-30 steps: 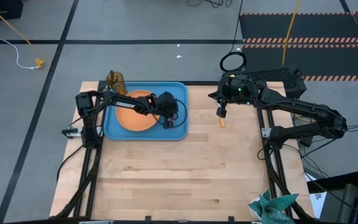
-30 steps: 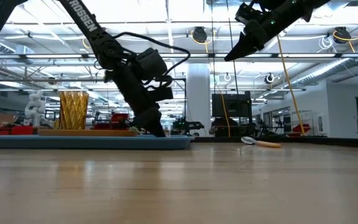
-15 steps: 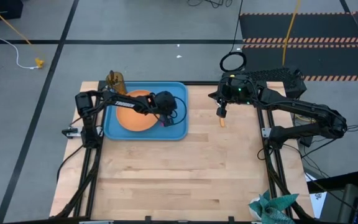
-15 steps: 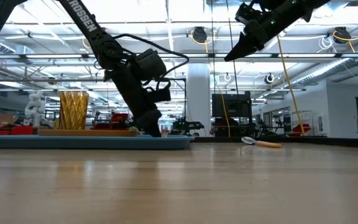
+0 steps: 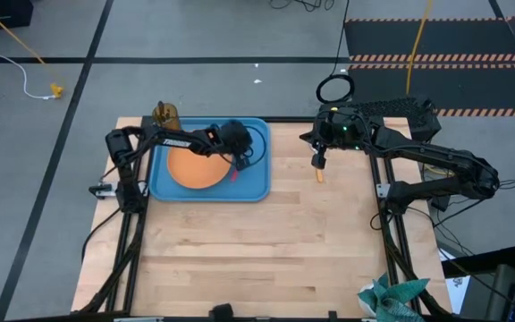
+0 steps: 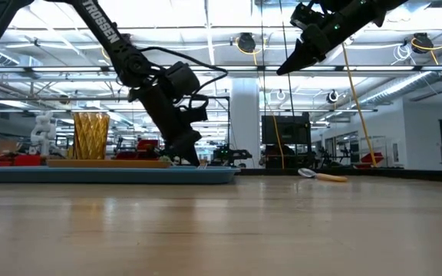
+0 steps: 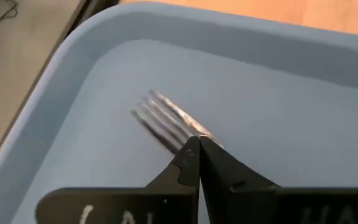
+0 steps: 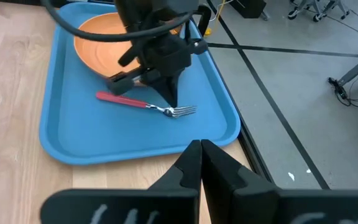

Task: Pick and place plate/cup/fork/spoon on tray
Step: Put the red fork on the blue tray

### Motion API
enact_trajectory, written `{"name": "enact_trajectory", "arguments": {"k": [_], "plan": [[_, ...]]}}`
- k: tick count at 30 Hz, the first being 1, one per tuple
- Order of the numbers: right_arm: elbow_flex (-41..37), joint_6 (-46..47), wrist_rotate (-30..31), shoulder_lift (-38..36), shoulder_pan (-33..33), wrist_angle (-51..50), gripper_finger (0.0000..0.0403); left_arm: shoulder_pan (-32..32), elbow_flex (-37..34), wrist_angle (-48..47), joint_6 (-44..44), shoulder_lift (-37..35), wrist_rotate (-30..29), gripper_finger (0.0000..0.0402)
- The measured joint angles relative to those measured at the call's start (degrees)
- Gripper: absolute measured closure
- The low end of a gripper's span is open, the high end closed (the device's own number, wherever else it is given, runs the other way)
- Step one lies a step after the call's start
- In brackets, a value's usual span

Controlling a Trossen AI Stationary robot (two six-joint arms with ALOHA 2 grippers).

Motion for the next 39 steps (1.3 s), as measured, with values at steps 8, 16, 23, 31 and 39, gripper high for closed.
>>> {"name": "enact_trajectory", "arguments": {"k": [8, 16, 23, 31, 39], "plan": [[0.0, 0.0, 0.0, 0.0, 0.0, 0.0, 0.0403, 1.2, 0.0, 0.4, -0.1, 1.1, 5.2, 0.0395], [0.0, 0.0, 0.0, 0.0, 0.0, 0.0, 0.0403, 0.9, 0.0, 2.3, -0.2, 2.4, 1.7, 0.0395], [0.0, -0.2, 0.0, 0.0, 0.0, 0.0, 0.0403, 0.9, 0.0, 1.2, -0.5, 2.4, 0.7, 0.0393], [0.0, -0.2, 0.0, 0.0, 0.0, 0.0, 0.0403, 0.9, 0.0, -1.2, -0.5, 2.4, 0.2, 0.0393], [0.0, -0.2, 0.0, 0.0, 0.0, 0.0, 0.0403, 0.9, 0.0, -1.8, -1.4, 2.3, 0.0, 0.0394]]}}
